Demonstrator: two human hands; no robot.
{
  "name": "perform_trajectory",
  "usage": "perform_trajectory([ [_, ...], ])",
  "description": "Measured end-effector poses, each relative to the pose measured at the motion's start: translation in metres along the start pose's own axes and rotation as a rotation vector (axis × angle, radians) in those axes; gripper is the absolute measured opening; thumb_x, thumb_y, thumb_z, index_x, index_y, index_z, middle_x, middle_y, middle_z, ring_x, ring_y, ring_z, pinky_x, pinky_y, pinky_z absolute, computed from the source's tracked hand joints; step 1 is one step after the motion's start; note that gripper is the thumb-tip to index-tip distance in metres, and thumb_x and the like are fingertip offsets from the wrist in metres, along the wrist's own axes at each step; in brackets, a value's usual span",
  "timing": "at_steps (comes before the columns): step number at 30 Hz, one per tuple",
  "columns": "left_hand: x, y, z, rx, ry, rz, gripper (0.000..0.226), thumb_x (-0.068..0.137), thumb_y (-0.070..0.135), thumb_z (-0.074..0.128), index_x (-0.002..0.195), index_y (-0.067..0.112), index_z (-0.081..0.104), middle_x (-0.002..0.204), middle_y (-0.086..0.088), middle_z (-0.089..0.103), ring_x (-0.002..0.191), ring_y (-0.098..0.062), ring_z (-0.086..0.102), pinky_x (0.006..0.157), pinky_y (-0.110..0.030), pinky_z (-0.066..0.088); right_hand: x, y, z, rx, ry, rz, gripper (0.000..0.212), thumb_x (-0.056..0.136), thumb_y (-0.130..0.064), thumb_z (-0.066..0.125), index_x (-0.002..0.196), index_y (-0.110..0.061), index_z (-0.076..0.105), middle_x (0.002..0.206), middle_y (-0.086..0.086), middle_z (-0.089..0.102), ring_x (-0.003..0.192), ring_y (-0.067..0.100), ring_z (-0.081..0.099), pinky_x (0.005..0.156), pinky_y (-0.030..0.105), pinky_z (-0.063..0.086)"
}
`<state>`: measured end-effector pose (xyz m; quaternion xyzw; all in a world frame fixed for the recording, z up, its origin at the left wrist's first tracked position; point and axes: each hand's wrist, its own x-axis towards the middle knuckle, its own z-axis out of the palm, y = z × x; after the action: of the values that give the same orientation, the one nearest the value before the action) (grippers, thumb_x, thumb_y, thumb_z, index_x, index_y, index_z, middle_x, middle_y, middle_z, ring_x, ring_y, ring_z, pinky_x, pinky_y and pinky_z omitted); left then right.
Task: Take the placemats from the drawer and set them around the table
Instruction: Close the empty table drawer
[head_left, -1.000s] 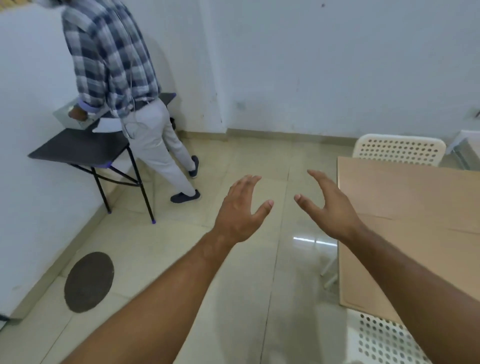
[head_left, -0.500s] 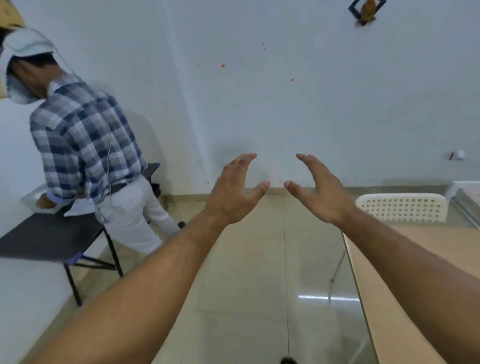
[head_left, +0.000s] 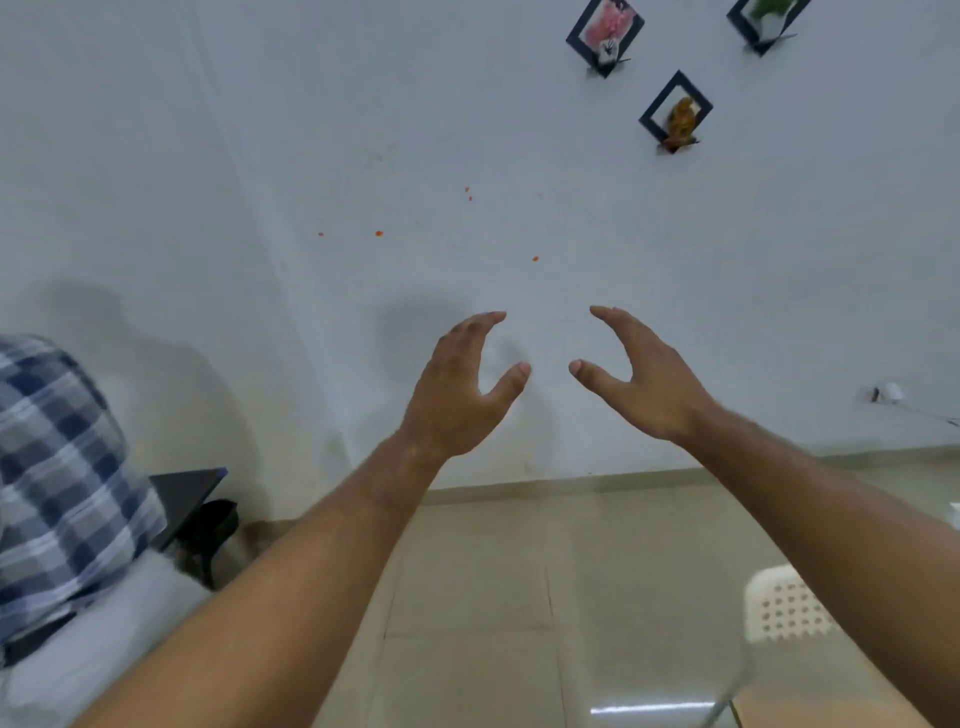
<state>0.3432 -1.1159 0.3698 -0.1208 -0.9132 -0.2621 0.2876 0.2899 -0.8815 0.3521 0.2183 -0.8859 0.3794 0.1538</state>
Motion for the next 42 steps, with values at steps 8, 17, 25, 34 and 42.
perform_trajectory([
  [8, 0.158, -0.102, 0.086, -0.145, -0.030, 0.093, 0.060, 0.093, 0.052, 0.057, 0.146, 0.031, 0.038, 0.151, 0.013, 0.040, 0.140, -0.007, 0.032, 0.113, -0.029, 0.028, 0.139, 0.077, 0.022, -0.096, 0.126, 0.083, 0.076, 0.091, -0.067, 0.052, 0.155, -0.038, 0.025, 0.164, -0.010, 0.026, 0.151, 0.009, 0.019, 0.119, 0.034, 0.020],
  [17, 0.340, -0.143, 0.220, -0.387, -0.250, 0.256, 0.057, 0.094, 0.046, 0.060, 0.145, 0.029, 0.042, 0.148, 0.012, 0.043, 0.137, -0.006, 0.036, 0.111, -0.025, 0.028, 0.234, 0.170, 0.008, -0.156, 0.363, 0.383, 0.071, 0.093, -0.061, 0.055, 0.154, -0.038, 0.028, 0.162, -0.013, 0.029, 0.149, 0.009, 0.024, 0.114, 0.029, 0.021],
  [25, 0.440, -0.100, 0.383, -0.472, -0.407, 0.416, 0.060, 0.095, 0.047, 0.057, 0.149, 0.032, 0.037, 0.153, 0.011, 0.040, 0.140, -0.007, 0.034, 0.109, -0.024, 0.024, 0.271, 0.308, -0.034, -0.246, 0.493, 0.542, 0.071, 0.092, -0.062, 0.054, 0.154, -0.038, 0.028, 0.163, -0.011, 0.028, 0.150, 0.011, 0.024, 0.117, 0.034, 0.022],
  [34, 0.552, -0.026, 0.574, -0.520, -0.615, 0.414, 0.058, 0.093, 0.049, 0.059, 0.146, 0.036, 0.040, 0.149, 0.013, 0.044, 0.136, -0.009, 0.040, 0.114, -0.039, 0.036, 0.320, 0.491, -0.107, -0.244, 0.428, 0.710, 0.071, 0.093, -0.062, 0.054, 0.155, -0.039, 0.027, 0.161, -0.010, 0.033, 0.144, 0.015, 0.036, 0.109, 0.031, 0.029],
  [42, 0.612, 0.060, 0.735, -0.611, -0.823, 0.526, 0.055, 0.093, 0.046, 0.061, 0.143, 0.034, 0.043, 0.138, 0.022, 0.044, 0.133, -0.005, 0.040, 0.111, -0.029, 0.033, 0.327, 0.617, -0.157, -0.277, 0.521, 0.956, 0.068, 0.095, -0.056, 0.054, 0.155, -0.035, 0.030, 0.160, -0.005, 0.036, 0.146, 0.017, 0.034, 0.111, 0.030, 0.028],
])
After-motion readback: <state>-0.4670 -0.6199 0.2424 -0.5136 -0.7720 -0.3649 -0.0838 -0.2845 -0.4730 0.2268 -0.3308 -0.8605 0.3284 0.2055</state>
